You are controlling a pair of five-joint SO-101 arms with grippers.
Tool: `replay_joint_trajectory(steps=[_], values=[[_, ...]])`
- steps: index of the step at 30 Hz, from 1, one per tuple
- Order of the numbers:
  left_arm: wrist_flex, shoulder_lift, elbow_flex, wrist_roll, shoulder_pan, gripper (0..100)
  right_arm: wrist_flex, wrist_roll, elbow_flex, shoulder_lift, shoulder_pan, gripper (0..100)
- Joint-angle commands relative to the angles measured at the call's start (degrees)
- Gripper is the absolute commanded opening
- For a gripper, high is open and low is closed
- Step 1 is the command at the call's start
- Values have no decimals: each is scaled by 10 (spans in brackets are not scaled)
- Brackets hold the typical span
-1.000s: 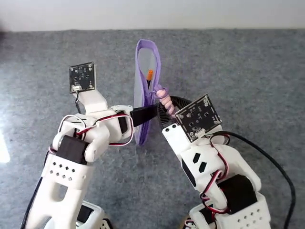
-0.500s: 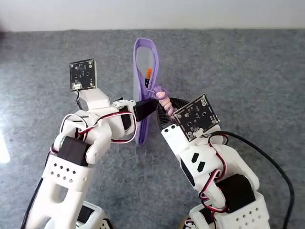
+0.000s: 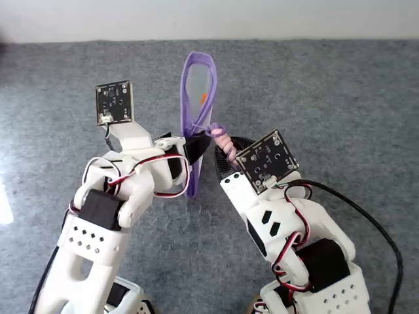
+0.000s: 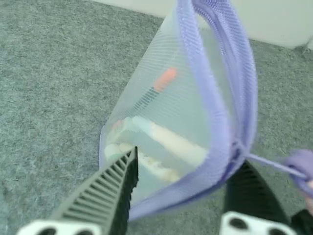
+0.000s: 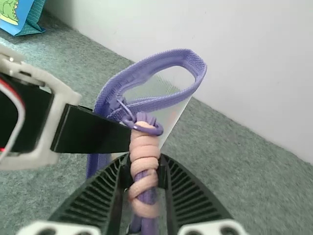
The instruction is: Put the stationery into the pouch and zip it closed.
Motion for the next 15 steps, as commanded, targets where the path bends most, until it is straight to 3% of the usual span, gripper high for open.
replay_joint_trajectory(steps=[1, 5, 15], values=[[-7, -5, -15, -17, -4, 116, -2, 6, -5, -16, 3, 8], [-7, -6, -15, -64, -3, 8, -29, 6, -5, -15, 5, 8], [-4, -74, 0, -94, 5, 11, -109, 32, -5, -13, 64, 7]])
